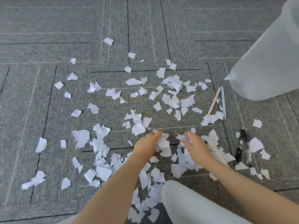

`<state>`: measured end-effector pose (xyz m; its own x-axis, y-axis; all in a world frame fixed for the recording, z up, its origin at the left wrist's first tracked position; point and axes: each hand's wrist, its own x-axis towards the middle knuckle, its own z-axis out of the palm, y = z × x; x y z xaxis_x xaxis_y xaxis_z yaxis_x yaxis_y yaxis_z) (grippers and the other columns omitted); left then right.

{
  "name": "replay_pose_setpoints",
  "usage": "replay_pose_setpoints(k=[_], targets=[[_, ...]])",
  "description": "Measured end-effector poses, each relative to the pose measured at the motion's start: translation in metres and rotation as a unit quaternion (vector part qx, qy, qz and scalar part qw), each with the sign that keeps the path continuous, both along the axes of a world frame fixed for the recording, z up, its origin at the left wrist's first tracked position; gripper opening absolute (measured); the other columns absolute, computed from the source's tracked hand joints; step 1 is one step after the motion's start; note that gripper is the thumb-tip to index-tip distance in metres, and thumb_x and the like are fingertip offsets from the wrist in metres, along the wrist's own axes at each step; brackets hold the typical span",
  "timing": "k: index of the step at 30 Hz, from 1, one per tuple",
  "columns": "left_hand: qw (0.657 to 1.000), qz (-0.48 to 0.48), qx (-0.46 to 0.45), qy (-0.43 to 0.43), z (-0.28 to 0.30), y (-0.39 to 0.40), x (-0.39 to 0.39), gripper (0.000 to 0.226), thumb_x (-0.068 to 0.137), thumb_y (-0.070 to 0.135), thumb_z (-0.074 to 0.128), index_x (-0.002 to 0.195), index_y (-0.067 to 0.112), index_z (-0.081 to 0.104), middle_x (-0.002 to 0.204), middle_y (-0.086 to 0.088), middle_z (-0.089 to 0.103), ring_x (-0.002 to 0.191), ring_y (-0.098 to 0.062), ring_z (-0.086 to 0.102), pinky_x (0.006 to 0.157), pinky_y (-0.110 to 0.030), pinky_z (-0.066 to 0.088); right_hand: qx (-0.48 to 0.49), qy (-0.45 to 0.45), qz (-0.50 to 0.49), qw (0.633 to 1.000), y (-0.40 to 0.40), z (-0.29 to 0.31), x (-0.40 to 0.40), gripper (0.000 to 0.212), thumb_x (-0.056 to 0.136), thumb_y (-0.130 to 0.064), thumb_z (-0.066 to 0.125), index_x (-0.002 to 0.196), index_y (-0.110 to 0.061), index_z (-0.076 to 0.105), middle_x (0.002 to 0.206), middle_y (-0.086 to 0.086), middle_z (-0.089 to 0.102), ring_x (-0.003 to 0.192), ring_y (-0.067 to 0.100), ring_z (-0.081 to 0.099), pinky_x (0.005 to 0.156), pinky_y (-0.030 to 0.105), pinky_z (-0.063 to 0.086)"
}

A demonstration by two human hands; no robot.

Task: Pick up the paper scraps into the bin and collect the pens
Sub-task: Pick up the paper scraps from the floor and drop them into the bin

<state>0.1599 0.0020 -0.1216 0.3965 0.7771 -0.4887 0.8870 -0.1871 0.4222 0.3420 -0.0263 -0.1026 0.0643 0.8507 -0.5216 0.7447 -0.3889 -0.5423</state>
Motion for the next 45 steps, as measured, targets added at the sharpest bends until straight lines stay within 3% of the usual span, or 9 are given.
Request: replay_pose_setpoints(k=[11,15,17,22,26,36,39,42,45], targets=[[0.969,0.135,0.019,-0.204,0.09,0.075,0.042,0.009,0.094,0.004,0.033,0.097,0.012,0.037,0.064,0.0,0.041,0.05,-0.012,0.034,0.045,-0.025,0.026,0.144,0.112,-0.212,0.96,0.044,0.102,0.052,0.049,0.095,-0.024,0.046,0.14,-0.009,0.034,0.146,0.005,0.037,0.134,0.021,0.034,0.099,0.026,0.027],[0.935,0.162,0.002,-0.316,0.14,0.102,0.08,0.013,0.097,0.014,0.034,0.085,0.008,0.034,0.071,-0.009,0.032,0.059,-0.017,0.027,0.044,-0.022,0.024,0.262,0.117,-0.242,0.927,0.072,0.145,0.09,0.035,0.091,-0.024,0.053,0.107,0.007,0.052,0.11,0.031,0.055,0.097,0.042,0.052,0.074,0.032,0.037],[0.921,0.164,-0.011,-0.354,0.162,0.115,0.099,0.014,0.097,0.014,0.033,0.092,0.004,0.042,0.077,-0.008,0.037,0.064,-0.018,0.03,0.048,-0.023,0.027,0.3,0.116,-0.26,0.91,0.086,0.169,0.113,0.029,0.092,-0.02,0.052,0.101,0.007,0.052,0.098,0.033,0.055,0.076,0.033,0.05,0.066,0.033,0.038],[0.894,0.148,-0.02,-0.423,0.223,0.151,0.157,0.026,0.098,0.014,0.034,0.084,0.026,0.052,0.071,-0.001,0.053,0.067,-0.02,0.047,0.059,-0.031,0.039,0.386,0.117,-0.295,0.866,0.126,0.226,0.181,0.031,0.091,-0.023,0.051,0.1,0.007,0.052,0.078,0.021,0.049,0.069,0.018,0.044,0.044,0.014,0.032],[0.898,0.123,-0.02,-0.422,0.259,0.17,0.212,0.018,0.097,0.015,0.033,0.1,0.021,0.051,0.076,0.001,0.055,0.065,-0.014,0.048,0.056,-0.024,0.04,0.405,0.112,-0.332,0.844,0.157,0.248,0.237,0.02,0.089,-0.028,0.051,0.091,-0.008,0.054,0.073,-0.001,0.052,0.062,0.017,0.046,0.045,0.021,0.035],[0.899,0.146,-0.07,-0.408,0.276,0.205,0.358,0.035,0.09,0.006,0.03,0.12,0.009,0.048,0.094,-0.011,0.052,0.065,-0.018,0.042,0.054,-0.025,0.035,0.291,0.02,-0.288,0.912,0.171,0.227,0.325,0.03,0.096,-0.028,0.037,0.082,-0.003,0.048,0.077,0.017,0.047,0.068,0.034,0.045,0.053,0.032,0.026],[0.901,0.191,-0.109,-0.374,0.261,0.207,0.376,0.034,0.094,0.011,0.03,0.124,0.011,0.046,0.087,-0.01,0.054,0.064,-0.02,0.041,0.055,-0.023,0.034,0.242,0.043,-0.257,0.935,0.171,0.215,0.334,0.027,0.094,-0.04,0.039,0.094,-0.017,0.051,0.092,0.001,0.048,0.09,0.026,0.047,0.067,0.033,0.033],[0.911,0.185,-0.169,-0.329,0.248,0.204,0.384,0.048,0.097,0.032,0.039,0.138,0.007,0.032,0.117,-0.009,0.053,0.096,-0.022,0.052,0.08,-0.03,0.046,0.265,0.014,-0.238,0.934,0.163,0.203,0.339,0.042,0.092,-0.041,0.046,0.128,-0.019,0.048,0.13,0.0,0.047,0.122,0.023,0.044,0.087,0.034,0.036],[0.936,0.141,-0.14,-0.29,0.239,0.207,0.386,0.067,0.093,0.04,0.046,0.146,0.012,0.017,0.149,-0.009,0.029,0.134,-0.028,0.032,0.107,-0.039,0.029,0.335,0.006,-0.235,0.912,0.156,0.193,0.336,0.031,0.094,-0.029,0.048,0.123,-0.019,0.054,0.131,0.001,0.051,0.123,0.019,0.045,0.092,0.031,0.034]])
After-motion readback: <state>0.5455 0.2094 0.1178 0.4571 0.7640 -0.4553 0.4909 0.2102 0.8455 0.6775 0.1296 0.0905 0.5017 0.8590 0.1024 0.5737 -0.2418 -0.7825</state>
